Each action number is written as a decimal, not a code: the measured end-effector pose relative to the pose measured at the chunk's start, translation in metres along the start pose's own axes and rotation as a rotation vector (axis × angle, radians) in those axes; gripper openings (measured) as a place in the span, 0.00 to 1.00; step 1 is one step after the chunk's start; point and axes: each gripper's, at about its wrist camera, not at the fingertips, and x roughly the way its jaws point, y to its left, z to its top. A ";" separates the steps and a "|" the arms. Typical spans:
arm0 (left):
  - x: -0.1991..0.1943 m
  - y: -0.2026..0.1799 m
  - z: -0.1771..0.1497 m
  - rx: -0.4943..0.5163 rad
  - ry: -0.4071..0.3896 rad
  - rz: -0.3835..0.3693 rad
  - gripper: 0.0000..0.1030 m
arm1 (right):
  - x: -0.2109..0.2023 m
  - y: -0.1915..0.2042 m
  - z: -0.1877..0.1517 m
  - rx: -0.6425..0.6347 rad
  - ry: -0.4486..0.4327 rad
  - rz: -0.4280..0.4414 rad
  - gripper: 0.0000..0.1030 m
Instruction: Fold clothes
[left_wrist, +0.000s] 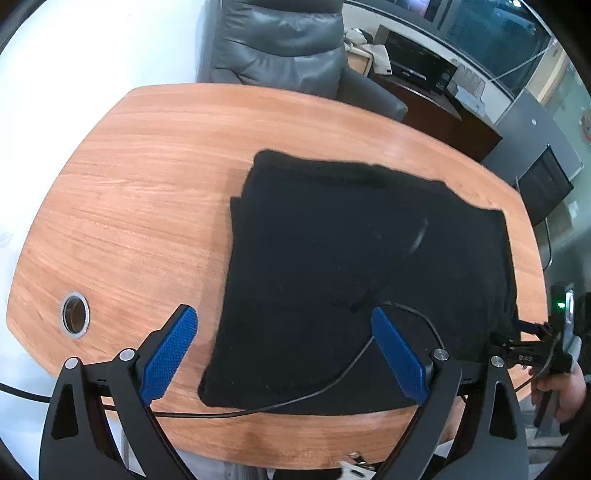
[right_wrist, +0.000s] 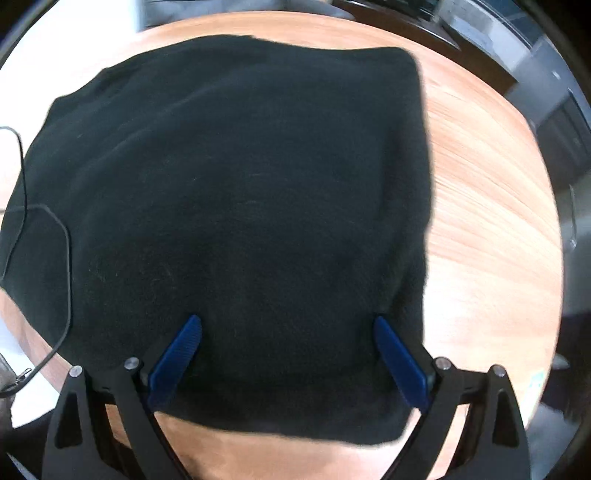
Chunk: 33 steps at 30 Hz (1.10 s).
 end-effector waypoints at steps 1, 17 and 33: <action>-0.005 0.001 0.004 -0.003 -0.004 0.002 0.94 | -0.011 0.001 0.000 0.019 -0.008 -0.008 0.94; -0.052 -0.058 0.022 0.150 -0.063 0.121 1.00 | -0.102 -0.007 -0.021 0.171 -0.233 0.072 0.94; -0.049 -0.021 0.005 0.398 -0.088 -0.042 1.00 | -0.086 -0.238 -0.126 0.070 -0.335 0.169 0.89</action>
